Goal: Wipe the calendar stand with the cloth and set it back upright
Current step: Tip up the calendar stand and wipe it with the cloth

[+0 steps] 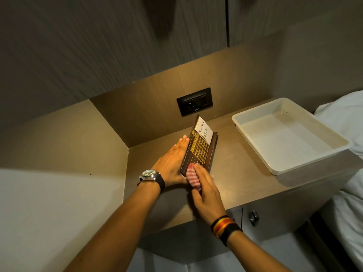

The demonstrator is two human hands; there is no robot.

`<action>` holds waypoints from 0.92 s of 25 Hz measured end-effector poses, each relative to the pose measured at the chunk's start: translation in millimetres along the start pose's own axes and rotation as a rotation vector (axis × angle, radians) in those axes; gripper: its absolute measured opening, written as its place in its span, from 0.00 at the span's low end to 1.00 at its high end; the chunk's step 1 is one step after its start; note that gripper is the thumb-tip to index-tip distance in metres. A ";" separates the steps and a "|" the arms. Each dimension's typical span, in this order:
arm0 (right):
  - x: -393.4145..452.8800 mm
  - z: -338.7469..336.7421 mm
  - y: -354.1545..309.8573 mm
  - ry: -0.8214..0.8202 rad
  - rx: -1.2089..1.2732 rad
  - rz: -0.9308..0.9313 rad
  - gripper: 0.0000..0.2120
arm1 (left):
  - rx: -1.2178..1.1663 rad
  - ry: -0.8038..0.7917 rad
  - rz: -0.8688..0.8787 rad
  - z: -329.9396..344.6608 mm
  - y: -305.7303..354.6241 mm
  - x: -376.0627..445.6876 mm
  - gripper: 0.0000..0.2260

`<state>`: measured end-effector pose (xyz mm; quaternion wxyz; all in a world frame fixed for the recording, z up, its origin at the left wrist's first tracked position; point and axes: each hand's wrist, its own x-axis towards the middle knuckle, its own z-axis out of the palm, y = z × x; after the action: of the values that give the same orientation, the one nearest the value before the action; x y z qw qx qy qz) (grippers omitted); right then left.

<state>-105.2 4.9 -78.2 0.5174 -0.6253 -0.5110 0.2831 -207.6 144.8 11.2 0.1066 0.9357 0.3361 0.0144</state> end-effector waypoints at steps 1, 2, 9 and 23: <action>9.9 -3.8 2.7 0.032 -0.009 0.007 0.32 | -0.005 -0.002 -0.006 0.1 2.0 0.4 0.64; 26.0 -6.1 4.3 0.080 0.010 0.049 0.31 | -0.009 -0.004 -0.012 0.1 4.5 1.7 0.65; 12.3 -13.2 3.5 -0.030 0.032 -0.106 0.31 | -0.084 0.002 -0.059 2.2 10.6 1.9 0.63; 50.3 -30.1 16.9 0.043 -0.056 -0.073 0.27 | -0.091 -0.001 -0.093 4.1 11.3 6.9 0.67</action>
<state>-56.8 42.0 -76.1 0.5206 -0.6264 -0.5300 0.2359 -194.8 139.9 9.2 0.1498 0.9132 0.3781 0.0243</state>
